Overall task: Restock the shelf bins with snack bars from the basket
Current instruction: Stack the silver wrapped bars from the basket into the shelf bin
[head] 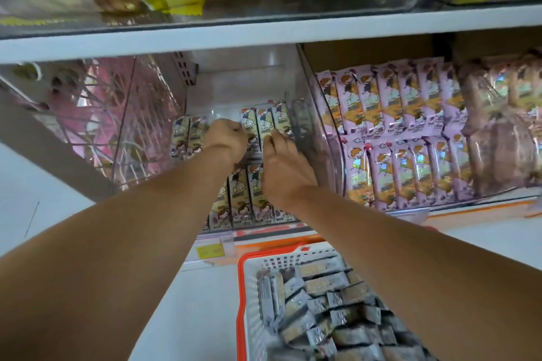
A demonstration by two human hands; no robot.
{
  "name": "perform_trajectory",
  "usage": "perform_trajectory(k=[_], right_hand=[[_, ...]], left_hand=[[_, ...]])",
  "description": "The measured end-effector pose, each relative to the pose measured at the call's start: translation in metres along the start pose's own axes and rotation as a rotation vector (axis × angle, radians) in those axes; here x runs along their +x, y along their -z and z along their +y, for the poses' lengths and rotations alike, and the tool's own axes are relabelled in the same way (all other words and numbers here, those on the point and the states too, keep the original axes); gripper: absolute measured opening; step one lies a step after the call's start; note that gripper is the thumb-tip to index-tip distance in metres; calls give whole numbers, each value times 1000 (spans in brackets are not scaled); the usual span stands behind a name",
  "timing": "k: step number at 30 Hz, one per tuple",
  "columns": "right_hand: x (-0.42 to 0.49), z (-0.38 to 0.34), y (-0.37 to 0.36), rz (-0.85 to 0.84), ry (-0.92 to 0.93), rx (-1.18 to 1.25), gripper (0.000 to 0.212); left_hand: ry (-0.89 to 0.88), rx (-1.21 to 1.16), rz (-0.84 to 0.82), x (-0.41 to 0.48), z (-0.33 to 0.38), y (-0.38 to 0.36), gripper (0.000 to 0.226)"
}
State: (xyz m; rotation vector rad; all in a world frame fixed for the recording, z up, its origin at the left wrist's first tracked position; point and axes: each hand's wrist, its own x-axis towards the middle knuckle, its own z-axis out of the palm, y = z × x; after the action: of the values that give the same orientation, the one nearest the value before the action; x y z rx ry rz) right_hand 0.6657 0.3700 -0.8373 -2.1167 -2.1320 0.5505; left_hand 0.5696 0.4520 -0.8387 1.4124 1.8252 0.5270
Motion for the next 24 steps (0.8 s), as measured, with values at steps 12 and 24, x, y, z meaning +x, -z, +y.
perform_trajectory(k=[12,24], right_hand=[[-17,-9,17,149,39,293,68],[-159,68,29,234,427,588,27]], left_hand=[[-140,-39,53,-44,1,20,33],[-553,-129,253,-238,-31,-24,39]])
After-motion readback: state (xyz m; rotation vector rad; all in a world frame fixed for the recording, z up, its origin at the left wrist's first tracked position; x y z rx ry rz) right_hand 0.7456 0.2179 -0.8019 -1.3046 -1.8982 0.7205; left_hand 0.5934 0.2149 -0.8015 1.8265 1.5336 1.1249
